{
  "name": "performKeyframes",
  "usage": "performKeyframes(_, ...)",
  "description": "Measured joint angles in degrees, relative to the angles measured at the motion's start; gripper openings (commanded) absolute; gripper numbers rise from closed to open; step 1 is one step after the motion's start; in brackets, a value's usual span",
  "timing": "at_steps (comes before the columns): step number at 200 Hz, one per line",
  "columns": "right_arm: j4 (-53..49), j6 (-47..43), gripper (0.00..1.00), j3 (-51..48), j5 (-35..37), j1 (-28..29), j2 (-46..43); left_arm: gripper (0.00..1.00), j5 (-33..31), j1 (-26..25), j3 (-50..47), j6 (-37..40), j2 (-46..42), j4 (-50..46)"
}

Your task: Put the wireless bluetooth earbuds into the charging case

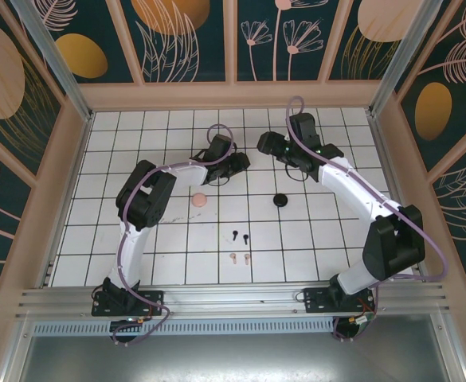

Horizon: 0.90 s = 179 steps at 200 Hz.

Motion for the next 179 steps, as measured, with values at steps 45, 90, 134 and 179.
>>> performKeyframes(45, -0.4, 1.5, 0.78, -1.9, 0.2, 0.0, -0.9, 0.74, -0.8, -0.3, 0.3, 2.3, -1.2, -2.1)
performKeyframes(90, -1.4, 2.6, 0.79, -4.7, 2.1, 0.0, -5.1, 0.99, -3.7, -0.1, 1.5, 5.8, -2.9, -7.6)
performKeyframes(134, -2.0, 2.5, 0.79, -7.1, 4.1, -0.3, -9.0, 0.99, -8.7, 0.4, 1.5, 9.3, -5.9, -13.5)
performKeyframes(179, -3.2, 2.5, 0.79, -10.9, 6.7, -0.5, -10.0, 0.99, -14.2, 0.6, 0.3, 14.7, -16.2, -15.0)
